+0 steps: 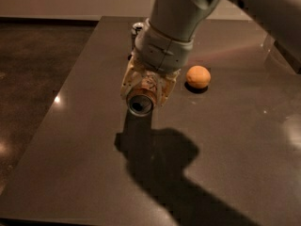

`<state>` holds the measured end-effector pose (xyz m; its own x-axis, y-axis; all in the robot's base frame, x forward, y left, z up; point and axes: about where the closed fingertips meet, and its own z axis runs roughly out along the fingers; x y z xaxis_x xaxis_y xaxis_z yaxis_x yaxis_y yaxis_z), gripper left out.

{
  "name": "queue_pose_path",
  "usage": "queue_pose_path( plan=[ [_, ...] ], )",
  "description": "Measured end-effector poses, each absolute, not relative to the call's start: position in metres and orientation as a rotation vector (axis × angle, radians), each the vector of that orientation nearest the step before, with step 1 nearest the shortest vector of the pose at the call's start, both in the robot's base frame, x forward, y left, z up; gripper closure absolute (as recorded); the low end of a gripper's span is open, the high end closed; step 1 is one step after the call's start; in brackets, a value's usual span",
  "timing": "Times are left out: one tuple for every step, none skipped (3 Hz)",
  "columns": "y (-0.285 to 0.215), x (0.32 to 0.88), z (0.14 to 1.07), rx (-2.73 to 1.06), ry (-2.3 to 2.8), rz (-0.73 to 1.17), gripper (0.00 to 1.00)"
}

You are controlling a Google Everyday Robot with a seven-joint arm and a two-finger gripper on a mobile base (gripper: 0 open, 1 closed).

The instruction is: Place orange can upright

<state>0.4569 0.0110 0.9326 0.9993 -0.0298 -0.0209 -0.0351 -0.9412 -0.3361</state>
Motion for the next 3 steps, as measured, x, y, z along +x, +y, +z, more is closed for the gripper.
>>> queue_pose_path(
  plan=[
    [0.015, 0.454, 0.939, -2.638, 0.163, 0.081, 1.00],
    [0.012, 0.450, 0.951, -2.481, 0.353, 0.134, 1.00],
    [0.006, 0.447, 0.958, -2.378, 0.495, 0.160, 1.00]
  ],
)
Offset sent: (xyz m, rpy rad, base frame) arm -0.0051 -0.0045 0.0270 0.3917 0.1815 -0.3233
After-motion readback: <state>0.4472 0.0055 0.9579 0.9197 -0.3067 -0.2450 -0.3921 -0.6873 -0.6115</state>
